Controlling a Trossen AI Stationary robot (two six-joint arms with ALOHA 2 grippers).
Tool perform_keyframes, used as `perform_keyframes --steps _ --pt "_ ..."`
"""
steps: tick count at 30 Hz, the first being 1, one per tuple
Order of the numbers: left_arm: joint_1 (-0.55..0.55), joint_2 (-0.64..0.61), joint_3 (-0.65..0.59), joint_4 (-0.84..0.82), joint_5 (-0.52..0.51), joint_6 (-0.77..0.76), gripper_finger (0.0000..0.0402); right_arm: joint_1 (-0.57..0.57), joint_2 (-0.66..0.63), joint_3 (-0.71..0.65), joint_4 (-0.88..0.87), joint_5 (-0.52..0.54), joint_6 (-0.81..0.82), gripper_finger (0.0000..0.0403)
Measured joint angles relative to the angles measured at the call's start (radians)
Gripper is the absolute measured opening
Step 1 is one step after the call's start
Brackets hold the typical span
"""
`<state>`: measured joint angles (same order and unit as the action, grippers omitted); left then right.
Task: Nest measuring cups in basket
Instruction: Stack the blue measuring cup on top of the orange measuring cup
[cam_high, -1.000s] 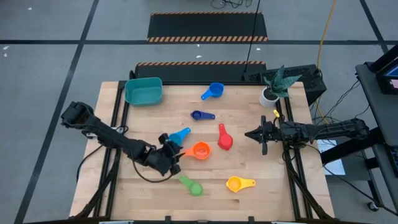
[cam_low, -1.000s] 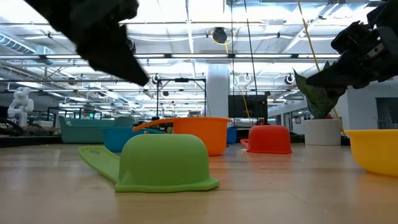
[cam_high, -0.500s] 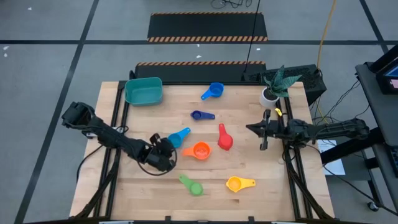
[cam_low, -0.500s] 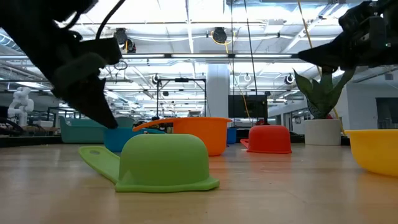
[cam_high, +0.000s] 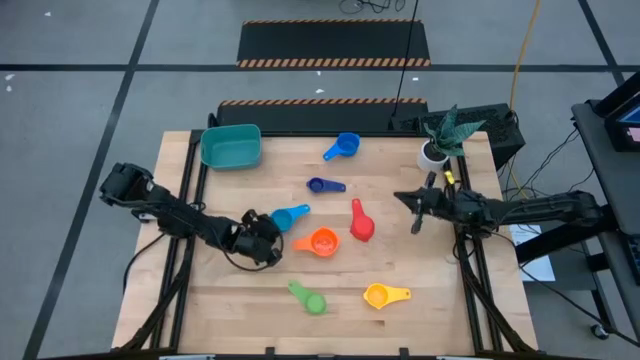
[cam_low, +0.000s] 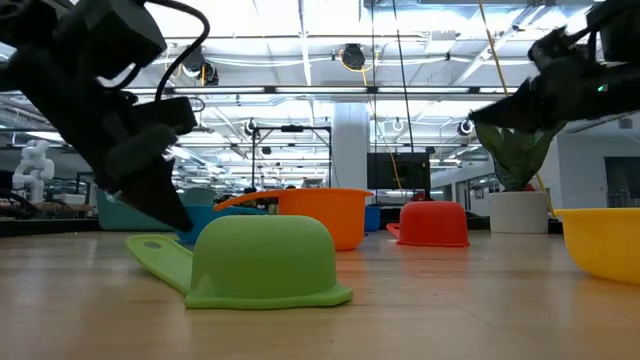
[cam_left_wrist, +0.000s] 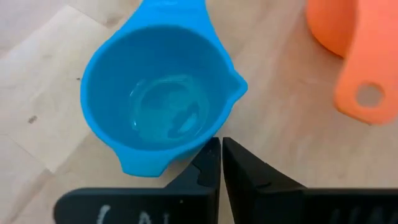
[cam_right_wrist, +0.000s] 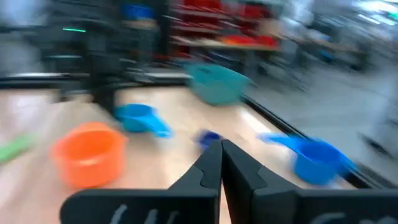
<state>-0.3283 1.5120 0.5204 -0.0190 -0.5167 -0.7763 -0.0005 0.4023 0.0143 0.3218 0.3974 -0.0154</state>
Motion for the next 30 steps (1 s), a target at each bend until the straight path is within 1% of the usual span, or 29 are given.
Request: perform_keyframes --steps 2,5,8,12,14,17,20,22,26,29,30 --pt "0.016 0.000 -0.016 0.045 -0.025 0.022 0.0010 -0.002 0.041 0.000 0.001 0.053 0.030 0.0000" --pt "0.042 0.000 -0.035 0.097 -0.043 0.046 0.0006 -0.002 0.108 0.011 0.013 0.053 0.055 0.0000" --pt "0.060 0.000 -0.038 0.099 -0.044 0.048 0.0007 -0.007 0.186 0.043 -0.003 0.067 0.075 0.0000" --pt "0.073 0.000 -0.038 0.122 -0.044 0.071 0.0018 -0.006 0.325 0.133 -0.008 0.053 0.009 0.0000" --pt "0.080 0.000 -0.038 0.149 -0.044 0.094 0.0020 -0.014 0.406 0.172 -0.017 0.072 -0.021 0.0002" --pt "0.086 0.000 -0.038 0.197 -0.039 0.131 0.0017 -0.045 0.540 0.240 -0.011 0.078 -0.077 0.0018" --pt "0.086 0.000 -0.038 0.250 -0.013 0.162 0.0011 -0.086 0.673 0.334 0.004 0.077 -0.155 0.0043" --pt "0.086 0.000 -0.038 0.324 0.015 0.185 0.0007 -0.114 0.764 0.407 0.003 0.078 -0.219 0.0061" --pt "0.083 -0.010 -0.031 0.480 0.048 0.281 0.0006 -0.180 0.926 0.574 0.005 0.077 -0.346 0.0091" --pt "0.078 -0.009 -0.023 0.501 0.050 0.341 0.0012 -0.234 1.031 0.685 -0.012 0.065 -0.412 0.0107" --pt "0.078 -0.009 -0.022 0.501 0.050 0.348 0.0015 -0.254 1.064 0.716 -0.027 0.044 -0.434 0.0112"
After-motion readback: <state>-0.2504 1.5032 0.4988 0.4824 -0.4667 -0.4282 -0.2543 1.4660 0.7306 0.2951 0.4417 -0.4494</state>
